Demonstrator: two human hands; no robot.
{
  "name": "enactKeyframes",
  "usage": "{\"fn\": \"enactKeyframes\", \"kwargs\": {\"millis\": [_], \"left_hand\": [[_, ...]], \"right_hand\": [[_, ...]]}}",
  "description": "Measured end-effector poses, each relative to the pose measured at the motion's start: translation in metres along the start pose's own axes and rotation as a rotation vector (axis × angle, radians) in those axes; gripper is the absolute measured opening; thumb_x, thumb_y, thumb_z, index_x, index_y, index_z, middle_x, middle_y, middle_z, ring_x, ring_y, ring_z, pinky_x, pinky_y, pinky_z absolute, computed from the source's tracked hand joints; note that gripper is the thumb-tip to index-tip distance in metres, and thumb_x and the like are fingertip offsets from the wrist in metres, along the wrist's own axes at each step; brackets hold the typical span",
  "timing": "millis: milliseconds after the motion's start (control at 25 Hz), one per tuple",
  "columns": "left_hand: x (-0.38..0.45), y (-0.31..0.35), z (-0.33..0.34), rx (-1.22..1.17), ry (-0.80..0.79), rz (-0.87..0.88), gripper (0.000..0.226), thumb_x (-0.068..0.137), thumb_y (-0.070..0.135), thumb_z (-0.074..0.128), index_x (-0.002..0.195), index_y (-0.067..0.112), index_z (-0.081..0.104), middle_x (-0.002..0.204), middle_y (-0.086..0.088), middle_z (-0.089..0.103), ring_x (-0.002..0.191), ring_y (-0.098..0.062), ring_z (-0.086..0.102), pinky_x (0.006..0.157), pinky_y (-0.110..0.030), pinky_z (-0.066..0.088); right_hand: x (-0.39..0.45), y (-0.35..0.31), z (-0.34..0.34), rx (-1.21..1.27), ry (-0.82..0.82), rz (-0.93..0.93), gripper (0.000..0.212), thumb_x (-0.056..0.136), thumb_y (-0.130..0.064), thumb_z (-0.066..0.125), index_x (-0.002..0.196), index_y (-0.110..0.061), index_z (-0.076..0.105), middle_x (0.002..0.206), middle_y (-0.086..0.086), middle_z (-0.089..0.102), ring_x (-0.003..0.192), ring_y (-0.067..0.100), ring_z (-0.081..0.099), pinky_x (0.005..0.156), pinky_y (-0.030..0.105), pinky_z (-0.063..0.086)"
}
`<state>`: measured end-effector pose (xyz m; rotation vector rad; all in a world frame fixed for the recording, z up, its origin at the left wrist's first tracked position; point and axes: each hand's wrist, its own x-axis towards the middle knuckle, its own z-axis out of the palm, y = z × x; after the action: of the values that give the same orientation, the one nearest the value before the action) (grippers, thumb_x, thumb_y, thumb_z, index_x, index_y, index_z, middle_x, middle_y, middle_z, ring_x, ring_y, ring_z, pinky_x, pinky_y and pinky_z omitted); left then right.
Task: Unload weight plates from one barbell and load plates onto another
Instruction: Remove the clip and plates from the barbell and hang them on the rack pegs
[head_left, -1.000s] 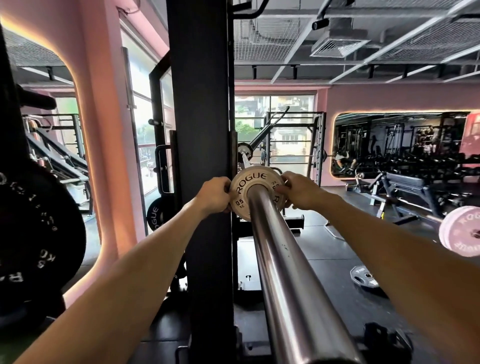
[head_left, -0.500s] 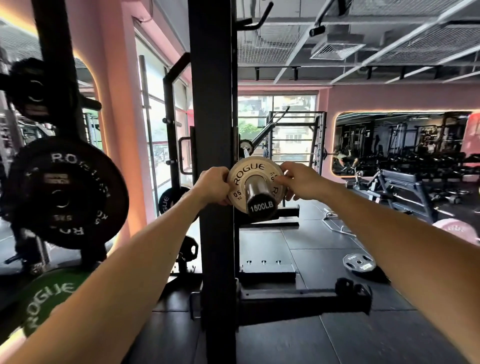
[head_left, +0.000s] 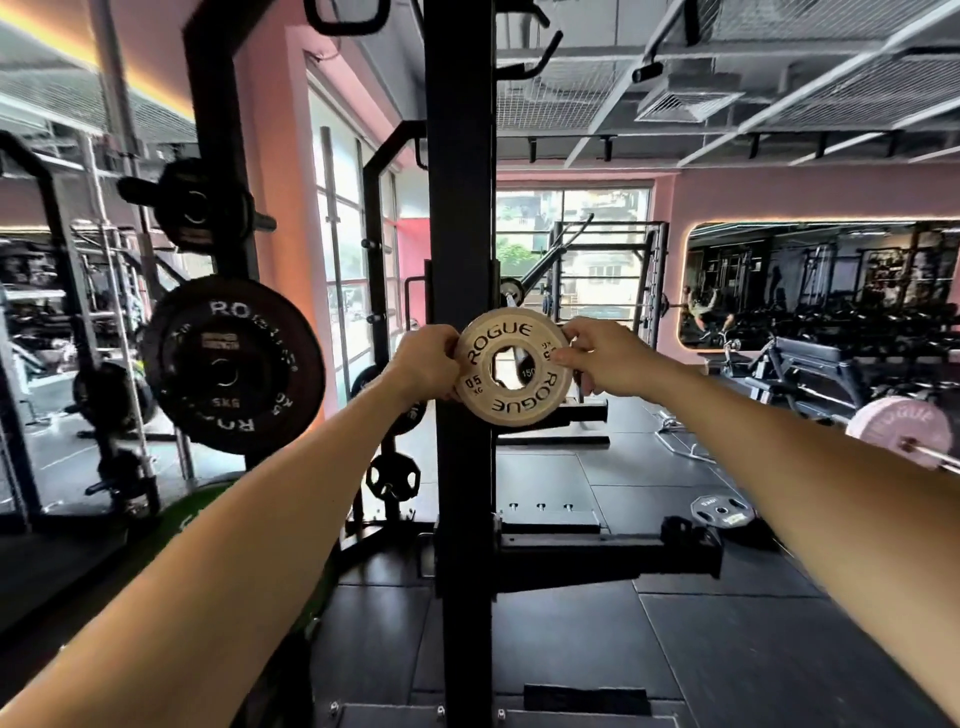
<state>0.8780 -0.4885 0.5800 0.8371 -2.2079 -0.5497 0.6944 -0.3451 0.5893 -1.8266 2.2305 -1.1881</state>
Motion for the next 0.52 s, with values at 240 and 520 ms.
{"fn": "enactKeyframes", "kwargs": {"millis": [240,520], "left_hand": [[-0.042,-0.047,-0.102,0.182,0.08,0.004,0.02,0.084,0.002,0.062,0.104,0.002,0.067,0.105,-0.018,0.07,0.095,-0.035,0.067,0.086,-0.043,0.055],[-0.099,-0.155,-0.254,0.386,0.18,-0.027,0.021,0.086,0.009,0.062,0.103,-0.001,0.067,0.106,-0.017,0.068,0.103,-0.034,0.06,0.076,-0.031,0.04]], "right_hand": [[0.002,-0.088,0.056,0.11,-0.065,-0.077,0.016,0.094,-0.02,0.059,0.103,-0.006,0.056,0.087,0.01,0.067,0.044,0.008,0.058,0.053,0.028,0.046],[0.028,-0.233,0.181,0.139,-0.137,-0.177,0.026,0.093,-0.025,0.061,0.111,-0.008,0.055,0.092,0.008,0.066,0.055,0.019,0.059,0.052,0.029,0.049]]}}
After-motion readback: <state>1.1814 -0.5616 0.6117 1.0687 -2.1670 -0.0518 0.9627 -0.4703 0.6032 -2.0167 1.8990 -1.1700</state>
